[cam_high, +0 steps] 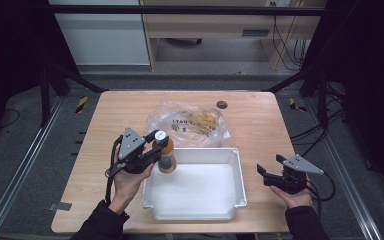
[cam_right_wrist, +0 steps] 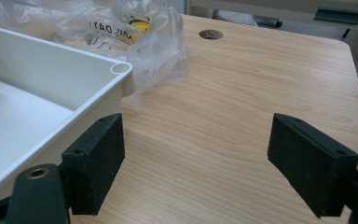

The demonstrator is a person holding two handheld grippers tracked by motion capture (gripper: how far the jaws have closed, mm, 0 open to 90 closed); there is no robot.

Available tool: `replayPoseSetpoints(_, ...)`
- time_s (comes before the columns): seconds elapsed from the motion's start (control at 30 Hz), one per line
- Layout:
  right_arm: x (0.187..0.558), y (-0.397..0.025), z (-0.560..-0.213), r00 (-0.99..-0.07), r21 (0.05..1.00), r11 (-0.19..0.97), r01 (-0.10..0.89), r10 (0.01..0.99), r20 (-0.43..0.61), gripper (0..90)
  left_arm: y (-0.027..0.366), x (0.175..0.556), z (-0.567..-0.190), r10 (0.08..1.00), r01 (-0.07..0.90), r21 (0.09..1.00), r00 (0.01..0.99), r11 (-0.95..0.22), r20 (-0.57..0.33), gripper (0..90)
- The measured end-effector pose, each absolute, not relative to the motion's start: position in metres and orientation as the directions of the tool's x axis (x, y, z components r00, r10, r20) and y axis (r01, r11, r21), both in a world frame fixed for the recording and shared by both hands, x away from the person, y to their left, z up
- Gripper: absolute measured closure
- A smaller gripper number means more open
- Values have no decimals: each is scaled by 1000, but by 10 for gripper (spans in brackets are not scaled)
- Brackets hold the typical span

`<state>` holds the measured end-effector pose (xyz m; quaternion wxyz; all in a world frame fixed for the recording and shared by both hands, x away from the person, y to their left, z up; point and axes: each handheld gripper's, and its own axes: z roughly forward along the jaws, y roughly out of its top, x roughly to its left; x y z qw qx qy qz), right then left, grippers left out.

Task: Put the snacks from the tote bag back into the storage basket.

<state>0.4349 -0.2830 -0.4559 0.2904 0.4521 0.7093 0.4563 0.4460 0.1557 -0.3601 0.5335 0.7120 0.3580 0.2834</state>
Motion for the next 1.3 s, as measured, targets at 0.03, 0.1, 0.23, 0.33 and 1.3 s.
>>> replayPoseSetpoints(0.03,435,-283,-456,-423,910,176,376,906,0,189,155,446,-362,813,211,961,582,-177,22,588)
replayPoseSetpoints(0.1,435,-283,-456,-422,910,175,377,906,1,189,155,447,-367,811,219,959,584,-182,21,588)
replayPoseSetpoints(0.23,434,-283,-456,-420,910,177,375,907,-3,189,153,448,-375,811,238,952,585,-192,17,588)
replayPoseSetpoints(0.33,434,-283,-456,-422,910,179,374,907,-5,189,152,449,-380,811,248,948,585,-199,17,588)
replayPoseSetpoints(1.3,433,-284,-456,-420,909,183,376,908,-9,186,141,448,-405,820,257,937,570,-238,52,582)
